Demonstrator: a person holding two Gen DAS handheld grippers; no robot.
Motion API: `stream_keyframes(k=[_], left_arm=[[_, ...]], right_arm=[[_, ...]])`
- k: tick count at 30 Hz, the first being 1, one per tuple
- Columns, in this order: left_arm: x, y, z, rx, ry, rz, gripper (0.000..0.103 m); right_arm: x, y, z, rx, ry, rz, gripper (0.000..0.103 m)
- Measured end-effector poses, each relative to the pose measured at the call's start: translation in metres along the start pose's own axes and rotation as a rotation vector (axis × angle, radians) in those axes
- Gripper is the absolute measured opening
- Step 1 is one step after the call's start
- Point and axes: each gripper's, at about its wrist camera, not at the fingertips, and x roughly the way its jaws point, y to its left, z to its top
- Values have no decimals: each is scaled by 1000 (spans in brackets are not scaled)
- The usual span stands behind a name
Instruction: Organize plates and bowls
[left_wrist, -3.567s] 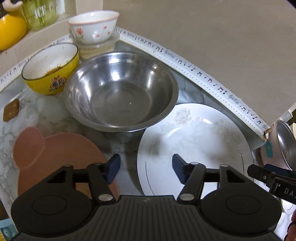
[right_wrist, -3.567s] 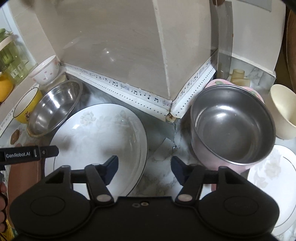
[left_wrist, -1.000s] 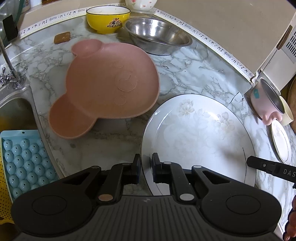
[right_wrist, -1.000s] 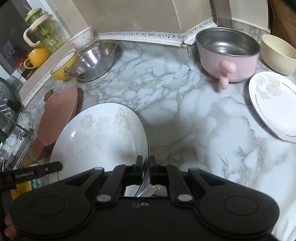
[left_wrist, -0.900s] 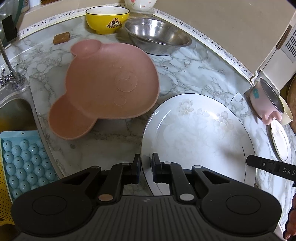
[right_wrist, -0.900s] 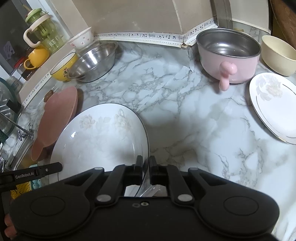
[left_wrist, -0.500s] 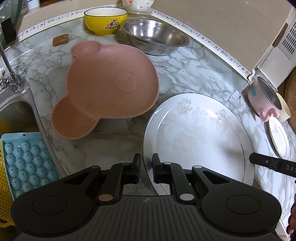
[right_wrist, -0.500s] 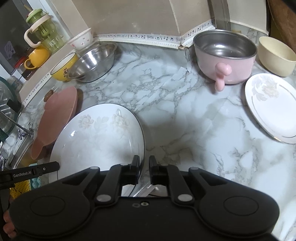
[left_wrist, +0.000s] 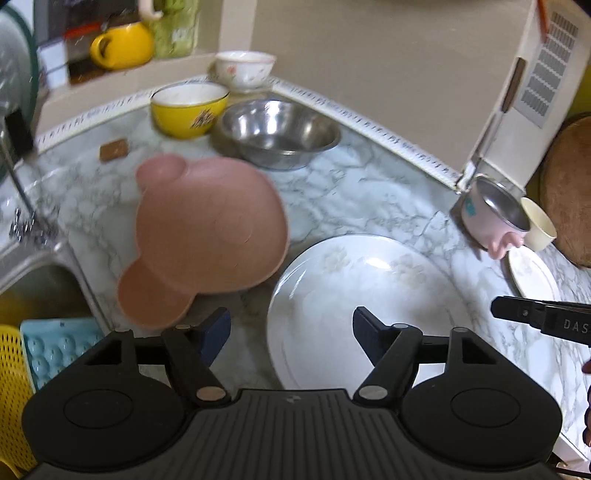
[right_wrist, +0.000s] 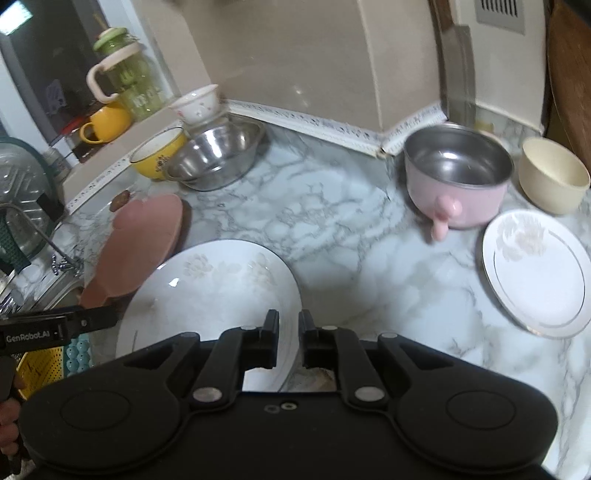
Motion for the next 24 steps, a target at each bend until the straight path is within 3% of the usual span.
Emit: stream_keyframes(k=[4, 7, 8, 9, 11, 17, 24], left_arm=[[-8, -14, 6, 44, -25, -22, 73], [-12, -24, 9, 65, -38, -47, 74], [-14, -28, 11, 74, -44, -56, 75], [-15, -33, 13, 88, -52, -65, 76], [-17, -43, 15, 113, -66, -83, 76], [-13, -83, 27, 190, -74, -168, 77], [8, -147, 35, 285, -73, -252, 78]], right_arm=[[-11, 6, 4, -25, -31, 16, 13], [-22, 9, 6, -36, -68, 30, 20], [-26, 9, 6, -36, -77, 32, 32], [-30, 9, 7, -37, -90, 38, 62], [-38, 7, 7, -37, -111, 44, 103], [-62, -9, 6, -48, -176, -40, 102], [-81, -58, 11, 12, -194, -162, 103]])
